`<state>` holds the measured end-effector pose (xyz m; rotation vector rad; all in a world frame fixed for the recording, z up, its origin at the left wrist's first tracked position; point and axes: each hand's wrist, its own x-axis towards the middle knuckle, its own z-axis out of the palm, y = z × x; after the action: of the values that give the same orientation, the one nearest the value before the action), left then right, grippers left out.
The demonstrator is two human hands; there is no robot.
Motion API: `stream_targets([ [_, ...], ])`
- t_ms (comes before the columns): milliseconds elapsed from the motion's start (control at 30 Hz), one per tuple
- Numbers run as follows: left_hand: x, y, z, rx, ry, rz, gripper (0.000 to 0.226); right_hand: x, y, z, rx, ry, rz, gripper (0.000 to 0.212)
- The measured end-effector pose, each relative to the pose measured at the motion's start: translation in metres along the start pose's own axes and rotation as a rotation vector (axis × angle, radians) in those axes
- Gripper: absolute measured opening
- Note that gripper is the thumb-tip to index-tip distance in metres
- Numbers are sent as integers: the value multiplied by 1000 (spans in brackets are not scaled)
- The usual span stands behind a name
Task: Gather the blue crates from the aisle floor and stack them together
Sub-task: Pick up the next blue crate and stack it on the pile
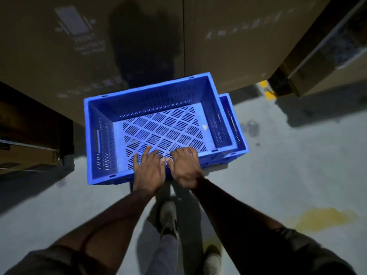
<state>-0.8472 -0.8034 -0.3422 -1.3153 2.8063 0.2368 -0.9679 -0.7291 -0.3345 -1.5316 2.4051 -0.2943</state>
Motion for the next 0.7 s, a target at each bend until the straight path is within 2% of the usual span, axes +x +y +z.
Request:
stream_targets([
  [167,-6,14,0,51,-27,-1,51,-6,10,-3,2,-30,34,49],
  [267,0,53,-3,14,-66,37,54,-9,46,-14,-10,-26,86,45],
  [333,9,91,-3,-56,-141,101,60,-12,85,-24,-83,-12,135,43],
  [433,22,128,-2,-45,-290,135,57,-15,127,-36,-144,-12,162,42],
  [700,34,127,-11,-66,-369,139,53,-8,126,-30,-78,43,173,58],
])
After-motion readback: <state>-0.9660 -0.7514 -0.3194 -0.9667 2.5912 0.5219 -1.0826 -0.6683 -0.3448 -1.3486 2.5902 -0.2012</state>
